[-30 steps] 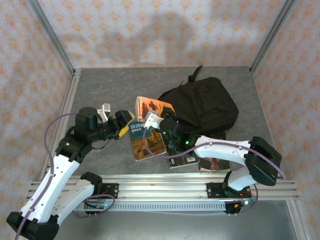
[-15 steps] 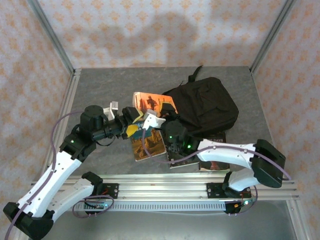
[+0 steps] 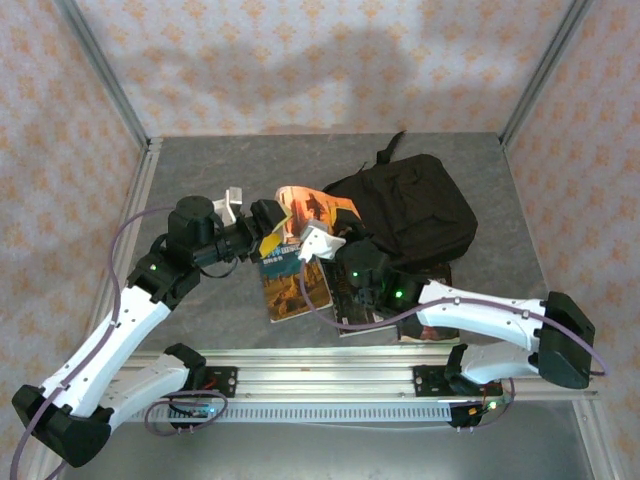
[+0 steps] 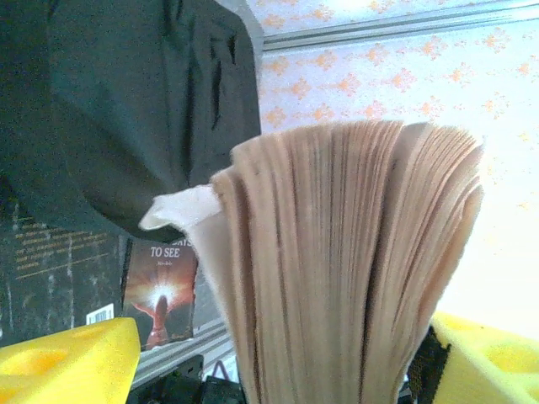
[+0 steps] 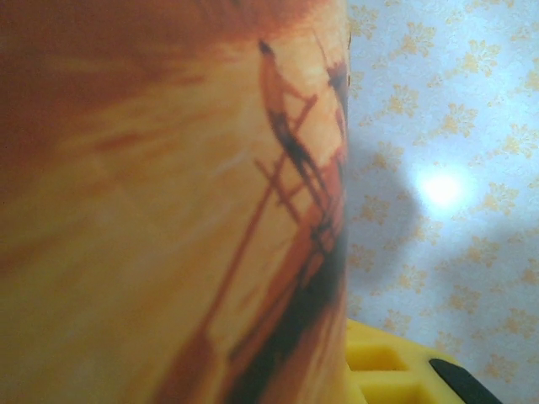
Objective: Pack the student bag
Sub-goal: Open the student bag at the center of the table.
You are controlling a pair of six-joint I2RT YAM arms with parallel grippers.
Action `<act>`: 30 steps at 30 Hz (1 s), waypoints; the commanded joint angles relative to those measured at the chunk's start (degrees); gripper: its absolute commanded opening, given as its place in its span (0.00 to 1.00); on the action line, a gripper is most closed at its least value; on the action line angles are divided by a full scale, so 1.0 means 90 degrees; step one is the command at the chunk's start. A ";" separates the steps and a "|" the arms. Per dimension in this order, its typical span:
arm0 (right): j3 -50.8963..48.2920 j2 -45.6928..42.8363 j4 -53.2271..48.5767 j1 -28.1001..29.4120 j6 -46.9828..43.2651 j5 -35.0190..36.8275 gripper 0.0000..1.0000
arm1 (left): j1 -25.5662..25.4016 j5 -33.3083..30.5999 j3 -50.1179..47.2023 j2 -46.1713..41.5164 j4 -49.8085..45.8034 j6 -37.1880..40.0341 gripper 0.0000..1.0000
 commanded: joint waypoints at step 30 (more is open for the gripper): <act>0.0253 -0.0548 -0.2137 -0.0073 0.1881 -0.2516 0.80 | -0.0323 -0.1922 0.0078 -0.0197 -0.0262 0.0952 0.00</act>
